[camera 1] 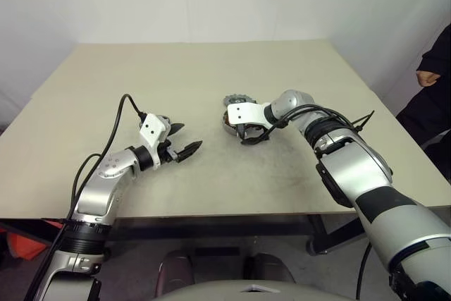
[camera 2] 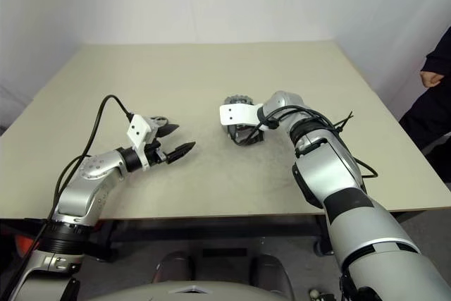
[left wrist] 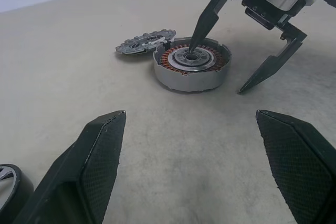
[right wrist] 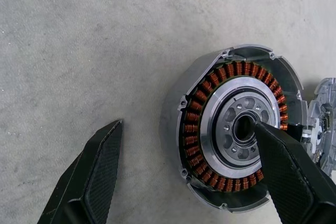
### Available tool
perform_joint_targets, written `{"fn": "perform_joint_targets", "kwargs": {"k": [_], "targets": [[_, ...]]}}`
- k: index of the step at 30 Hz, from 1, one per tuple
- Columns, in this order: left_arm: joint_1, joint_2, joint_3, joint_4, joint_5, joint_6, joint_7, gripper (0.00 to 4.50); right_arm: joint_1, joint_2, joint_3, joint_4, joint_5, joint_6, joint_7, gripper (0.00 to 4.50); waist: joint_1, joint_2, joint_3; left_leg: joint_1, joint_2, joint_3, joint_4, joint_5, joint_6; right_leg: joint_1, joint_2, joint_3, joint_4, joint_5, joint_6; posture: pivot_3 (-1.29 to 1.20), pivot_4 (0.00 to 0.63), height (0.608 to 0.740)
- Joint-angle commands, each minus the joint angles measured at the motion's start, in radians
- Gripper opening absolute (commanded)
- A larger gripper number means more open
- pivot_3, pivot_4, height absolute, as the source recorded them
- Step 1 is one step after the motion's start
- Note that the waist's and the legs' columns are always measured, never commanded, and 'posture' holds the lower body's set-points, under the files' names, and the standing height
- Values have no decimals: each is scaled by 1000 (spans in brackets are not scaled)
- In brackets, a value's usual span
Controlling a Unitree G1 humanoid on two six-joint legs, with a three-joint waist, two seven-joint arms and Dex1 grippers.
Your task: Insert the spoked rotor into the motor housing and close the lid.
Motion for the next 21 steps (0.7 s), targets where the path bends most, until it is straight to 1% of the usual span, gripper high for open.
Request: {"fn": "perform_joint_targets", "kwargs": {"k": [1, 8, 11, 13, 16, 18, 19, 21], "targets": [[-13, 13, 13, -33, -2, -3, 2, 4178, -23, -10, -12, -7, -1, 6, -9, 4482, 0, 0, 0, 0, 0, 0, 0, 0, 0, 0, 0, 0, 0, 0, 0, 0, 0, 740], [-13, 13, 13, -36, 0, 0, 3, 4178, -19, -8, -13, -5, -2, 19, -16, 4482, 0, 2, 1, 0, 0, 0, 0, 0, 0, 0, 0, 0, 0, 0, 0, 0, 0, 740], [-12, 14, 13, -39, 0, 2, 4, 4178, -18, -9, -17, -6, 1, 19, -19, 3884, 0, 3, 2, 0, 0, 0, 0, 0, 0, 0, 0, 0, 0, 0, 0, 0, 0, 740], [-11, 15, 14, -39, 0, 4, 6, 4178, -19, -9, -17, -7, 0, 17, -27, 3244, 0, 3, 2, 0, 0, 0, 0, 0, 0, 0, 0, 0, 0, 0, 0, 0, 0, 740], [-11, 16, 14, -40, 1, 7, 7, 4178, -21, -9, -17, -7, 0, 13, -23, 3244, 0, 3, 2, 0, 0, 0, 0, 0, 0, 0, 0, 0, 0, 0, 0, 0, 0, 740], [-12, 16, 14, -40, 1, 8, 8, 4178, -21, -9, -21, -7, 5, 12, -15, 2920, 0, 3, 2, 0, 0, 0, 0, 0, 0, 0, 0, 0, 0, 0, 0, 0, 0, 740], [-12, 17, 14, -40, 1, 9, 8, 4178, -23, -8, -23, -7, 6, 17, -29, 2703, 0, 3, 2, 0, 0, 0, 0, 0, 0, 0, 0, 0, 0, 0, 0, 0, 0, 740], [-15, 18, 15, -37, 1, 8, 7, 4178, -26, -6, -25, -6, 2, 23, -56, 2046, 0, 3, 2, 0, 0, 0, 0, 0, 0, 0, 0, 0, 0, 0, 0, 0, 0, 740]]}}
